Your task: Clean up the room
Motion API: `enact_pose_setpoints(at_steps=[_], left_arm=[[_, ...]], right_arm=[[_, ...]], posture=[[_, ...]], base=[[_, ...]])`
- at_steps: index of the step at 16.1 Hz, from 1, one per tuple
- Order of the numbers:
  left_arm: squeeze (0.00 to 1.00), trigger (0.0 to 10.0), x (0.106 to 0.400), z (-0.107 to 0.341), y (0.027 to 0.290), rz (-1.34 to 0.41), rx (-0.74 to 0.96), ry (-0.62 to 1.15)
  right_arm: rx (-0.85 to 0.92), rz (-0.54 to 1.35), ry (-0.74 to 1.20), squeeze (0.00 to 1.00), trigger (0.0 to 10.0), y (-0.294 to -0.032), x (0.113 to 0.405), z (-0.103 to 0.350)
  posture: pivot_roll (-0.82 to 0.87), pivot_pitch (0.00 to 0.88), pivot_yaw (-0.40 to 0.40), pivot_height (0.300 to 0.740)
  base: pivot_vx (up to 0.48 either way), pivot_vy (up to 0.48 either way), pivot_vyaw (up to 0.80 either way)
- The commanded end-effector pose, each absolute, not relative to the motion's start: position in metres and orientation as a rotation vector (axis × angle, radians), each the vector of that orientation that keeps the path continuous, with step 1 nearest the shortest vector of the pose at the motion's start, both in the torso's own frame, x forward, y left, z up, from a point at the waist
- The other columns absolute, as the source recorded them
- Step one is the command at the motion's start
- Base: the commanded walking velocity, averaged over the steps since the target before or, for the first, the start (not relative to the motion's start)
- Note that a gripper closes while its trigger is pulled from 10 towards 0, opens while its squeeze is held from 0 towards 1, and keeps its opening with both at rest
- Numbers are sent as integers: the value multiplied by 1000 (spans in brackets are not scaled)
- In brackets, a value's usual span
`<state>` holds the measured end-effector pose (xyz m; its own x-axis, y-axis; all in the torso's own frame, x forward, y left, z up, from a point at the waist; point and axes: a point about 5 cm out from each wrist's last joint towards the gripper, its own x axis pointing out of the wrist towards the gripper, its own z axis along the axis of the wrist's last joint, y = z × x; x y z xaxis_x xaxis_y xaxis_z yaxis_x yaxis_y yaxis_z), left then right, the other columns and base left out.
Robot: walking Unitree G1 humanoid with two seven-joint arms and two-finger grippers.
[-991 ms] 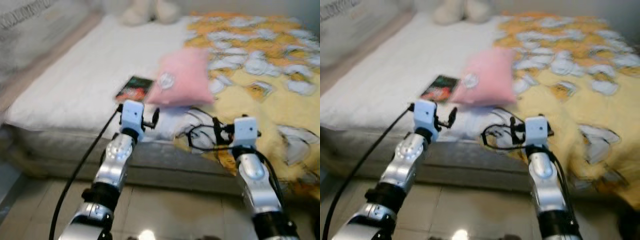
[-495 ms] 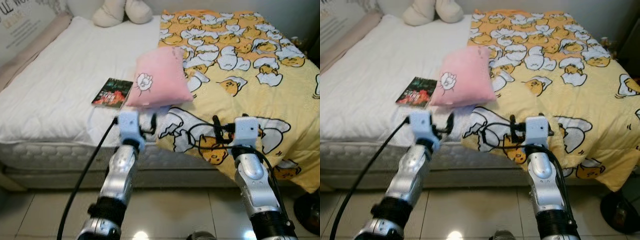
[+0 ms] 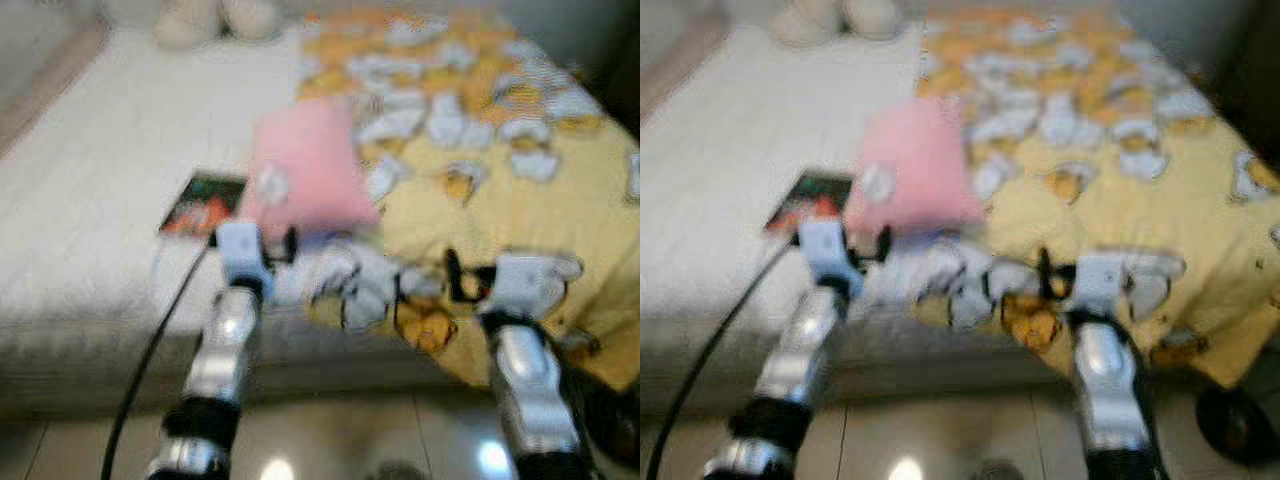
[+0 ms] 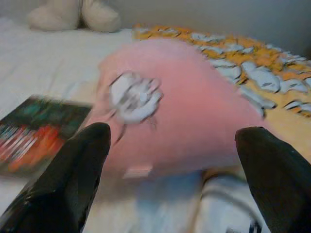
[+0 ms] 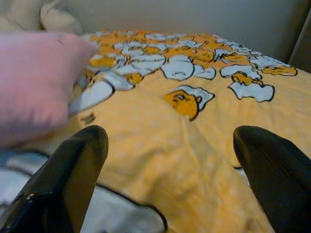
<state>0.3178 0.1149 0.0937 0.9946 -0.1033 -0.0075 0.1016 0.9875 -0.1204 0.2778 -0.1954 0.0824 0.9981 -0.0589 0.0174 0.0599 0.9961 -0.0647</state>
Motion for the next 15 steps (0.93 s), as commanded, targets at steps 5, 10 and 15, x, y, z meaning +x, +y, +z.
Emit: enact_pose_setpoints(at_steps=[5, 10, 15], left_arm=[[0, 10000, 327, 114, 100, -148, -114, -53], [0, 10000, 346, 140, 89, -152, -132, -108], [0, 10000, 382, 144, 102, -105, -77, 99]], right_arm=[[-81, -93, -81, 0, 10000, -210, 289, 104], [-118, -112, -166, 0, 10000, -220, 323, 151], [151, 13, 160, 0, 10000, -201, 368, 136]], posture=[[-250, 0, 73, 740], [-243, 0, 76, 740], [-267, 0, 88, 740]], base=[[480, 0, 0], [480, 0, 0], [285, 0, 0]])
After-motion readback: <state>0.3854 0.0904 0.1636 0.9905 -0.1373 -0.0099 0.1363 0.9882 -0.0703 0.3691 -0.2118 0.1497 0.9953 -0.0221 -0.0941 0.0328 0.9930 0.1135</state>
